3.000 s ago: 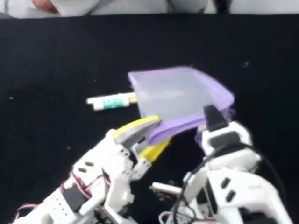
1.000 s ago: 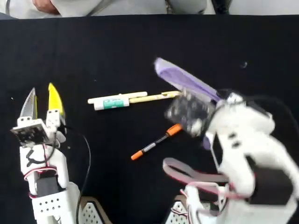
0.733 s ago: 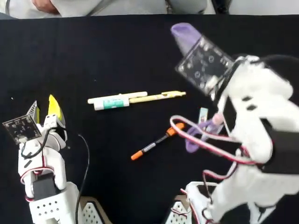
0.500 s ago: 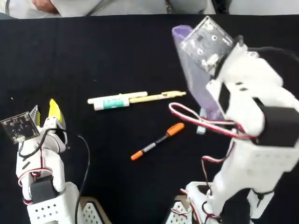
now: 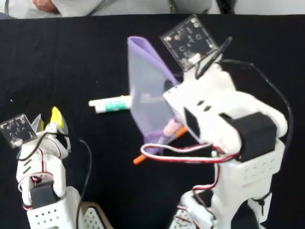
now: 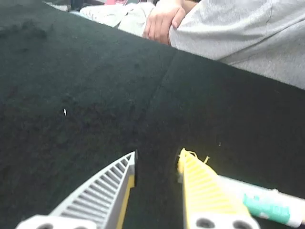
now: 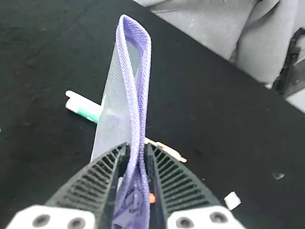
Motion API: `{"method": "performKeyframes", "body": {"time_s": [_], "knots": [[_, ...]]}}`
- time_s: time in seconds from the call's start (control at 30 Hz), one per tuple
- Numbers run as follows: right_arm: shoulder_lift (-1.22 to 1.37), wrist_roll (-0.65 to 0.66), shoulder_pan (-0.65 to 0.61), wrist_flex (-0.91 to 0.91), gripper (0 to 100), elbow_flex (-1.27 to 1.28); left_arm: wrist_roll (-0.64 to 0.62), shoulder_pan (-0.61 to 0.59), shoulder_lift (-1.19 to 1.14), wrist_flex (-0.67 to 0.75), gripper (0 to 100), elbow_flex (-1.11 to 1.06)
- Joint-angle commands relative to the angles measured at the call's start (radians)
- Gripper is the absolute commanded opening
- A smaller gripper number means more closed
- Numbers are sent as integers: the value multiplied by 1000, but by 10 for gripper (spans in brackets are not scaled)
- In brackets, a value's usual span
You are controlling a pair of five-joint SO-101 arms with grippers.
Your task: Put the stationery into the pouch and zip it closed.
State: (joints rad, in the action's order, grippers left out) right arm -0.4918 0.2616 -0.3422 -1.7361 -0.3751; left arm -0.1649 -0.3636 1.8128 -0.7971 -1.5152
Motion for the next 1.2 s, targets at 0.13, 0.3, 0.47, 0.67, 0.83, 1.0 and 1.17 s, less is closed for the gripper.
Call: {"method": "performKeyframes", "body": {"time_s": [0.13, 0.3, 0.47, 0.67, 0.83, 1.0, 1.17], "knots": [[-73, 44, -181, -31, 11, 105, -6, -13, 9, -2, 153, 12], [-124, 89, -342, -31, 11, 205, -11, -45, 9, 0, 153, 13], [-176, 89, -344, -31, 11, 325, -12, -104, 9, 43, 153, -4], [-263, 89, -400, -31, 14, 556, -12, -102, 9, 94, 153, -42], [-291, 89, -465, -31, 14, 690, -12, -101, 9, 97, 153, -48], [-291, 89, -463, -32, 15, 737, -12, -102, 9, 97, 153, -50], [-292, 86, -460, -34, 93, 736, -12, -99, 9, 97, 153, -51]]}}
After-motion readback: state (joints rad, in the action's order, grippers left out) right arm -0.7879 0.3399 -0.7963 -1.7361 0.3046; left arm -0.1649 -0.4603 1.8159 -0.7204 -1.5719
